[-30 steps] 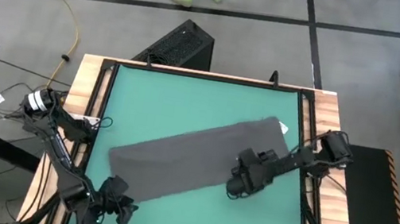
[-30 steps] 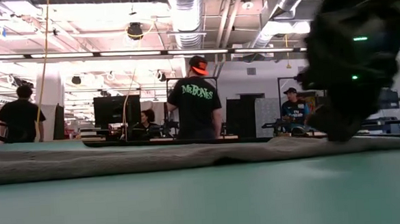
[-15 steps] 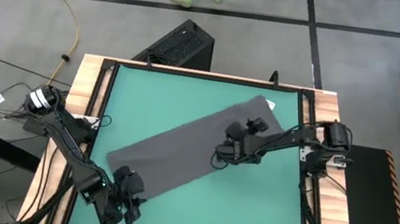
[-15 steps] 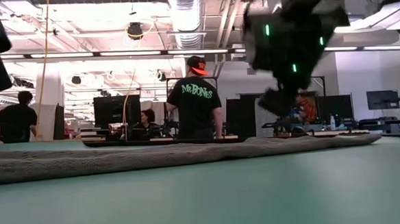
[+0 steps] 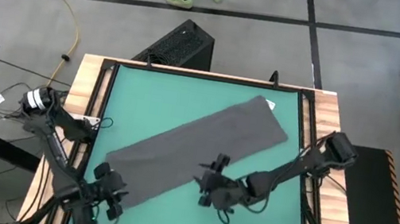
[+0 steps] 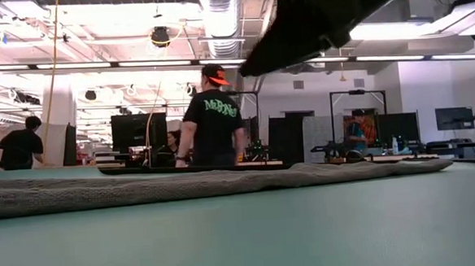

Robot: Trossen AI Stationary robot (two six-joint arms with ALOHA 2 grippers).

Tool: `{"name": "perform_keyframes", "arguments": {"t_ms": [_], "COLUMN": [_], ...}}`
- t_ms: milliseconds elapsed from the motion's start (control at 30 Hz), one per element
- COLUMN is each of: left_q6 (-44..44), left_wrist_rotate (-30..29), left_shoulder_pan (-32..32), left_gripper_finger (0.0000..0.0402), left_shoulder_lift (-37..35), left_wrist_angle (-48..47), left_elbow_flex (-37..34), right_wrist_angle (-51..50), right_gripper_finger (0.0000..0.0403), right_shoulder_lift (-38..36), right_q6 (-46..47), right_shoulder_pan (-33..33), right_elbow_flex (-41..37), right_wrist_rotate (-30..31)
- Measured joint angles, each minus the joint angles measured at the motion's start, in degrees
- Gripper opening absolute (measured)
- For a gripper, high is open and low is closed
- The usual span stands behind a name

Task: Roll towel
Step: Roll the gray towel

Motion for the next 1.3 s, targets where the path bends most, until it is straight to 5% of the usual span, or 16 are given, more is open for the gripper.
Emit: {"name": "perform_keyframes", "arguments": {"t_ms": [333, 667, 833, 1067, 1200, 1300], "left_q6": [3.74, -8.22, -11.67, -2.06, 15.52, 24.54], "left_wrist_rotate": [0.99, 5.73, 5.16, -4.56, -1.64, 0.46], "left_shoulder_pan": [-1.13, -1.98, -1.64, 2.20, 5.41, 6.07], "left_gripper_finger": [0.0007, 0.0000, 0.0000, 0.0000, 0.0000, 0.0000], "left_shoulder_lift": [7.93, 11.97, 13.30, 13.77, 12.11, 9.69], "left_wrist_angle": [9.78, 15.15, 25.94, 47.45, 57.72, 54.19], "left_elbow_flex": [-0.72, -0.70, -0.70, -0.65, -0.34, 1.73], "right_wrist_angle": [1.26, 0.29, -2.29, -10.85, -1.63, 7.48], "right_gripper_finger": [0.0244, 0.0244, 0.0244, 0.0244, 0.0244, 0.0244], "right_shoulder_lift": [2.30, 2.24, 2.24, 2.24, 2.24, 2.24], "right_q6": [3.85, 3.92, 6.12, 19.30, 6.85, -4.37], "right_shoulder_pan": [0.92, 4.04, 6.44, 6.38, 8.55, 9.19], "right_elbow_flex": [1.20, 1.20, 1.20, 1.05, 1.02, 1.05], "right_wrist_rotate": [0.15, -1.29, -1.10, -1.18, -5.34, -9.76]}}
